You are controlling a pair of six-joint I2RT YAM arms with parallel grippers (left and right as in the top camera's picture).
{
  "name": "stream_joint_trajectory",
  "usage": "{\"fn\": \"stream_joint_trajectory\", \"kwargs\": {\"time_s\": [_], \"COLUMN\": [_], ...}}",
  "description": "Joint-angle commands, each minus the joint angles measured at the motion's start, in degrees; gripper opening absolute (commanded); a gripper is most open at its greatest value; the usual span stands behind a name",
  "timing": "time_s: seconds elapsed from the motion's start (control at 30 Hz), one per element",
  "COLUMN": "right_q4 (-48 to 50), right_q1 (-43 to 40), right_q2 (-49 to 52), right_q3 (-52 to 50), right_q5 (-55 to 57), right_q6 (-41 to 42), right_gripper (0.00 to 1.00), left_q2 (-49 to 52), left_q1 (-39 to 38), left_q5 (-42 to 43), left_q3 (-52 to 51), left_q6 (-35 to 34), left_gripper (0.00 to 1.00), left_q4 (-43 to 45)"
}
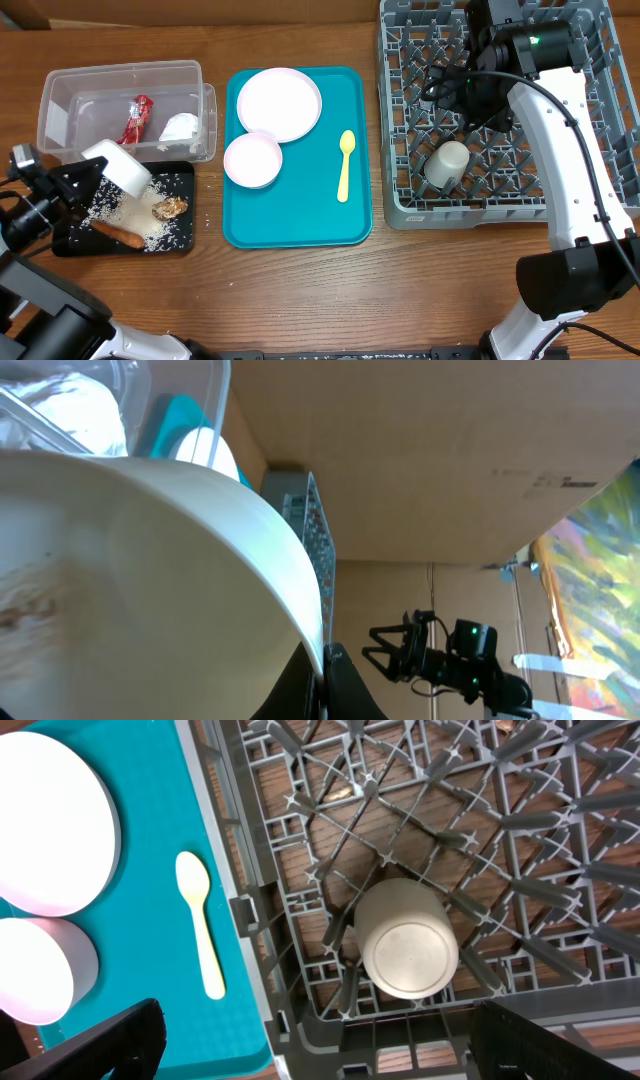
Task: Sort waste into correct bins and load items into the dishwasher
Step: 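Carry the white bowl left and tip the rice onto the black tray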
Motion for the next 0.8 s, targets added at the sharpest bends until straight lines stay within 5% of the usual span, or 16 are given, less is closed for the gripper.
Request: {"fn": "stream_joint_trajectory", "kwargs": {"time_s": [0.0,0.13,0.23,0.77], "right_q4": [0.22,0.09,0.11,0.09], "right_q1": [0.39,0.39,0.39,0.39], "right_q2": [-0.52,-0.52,-0.52,-0.52], "right_q3": [-0.13,-0.13,-0.13,-0.13], "right_q5": [-0.31,-0.31,-0.28,-0.28], "right_q6": [-0.35,-0.35,-0.35,-0.37], "right_gripper": [1.0,1.0,1.0,1.0], "left_q2": [-0.61,-0.59,-0.59,-1.25], "left_q1": [0.44,0.57,0.63,0.02], "left_q5": [1.38,0.96,-3.89,-0.48], "left_q3": [-0.24,-0.24,-0.24,-0.17], "left_q6": [-2.05,-2.49,-9.94,-3.06], "left_gripper": [0.04,0.04,0.04,0.04], "left_q4": [0.24,3.85,8.13,3.82]}}
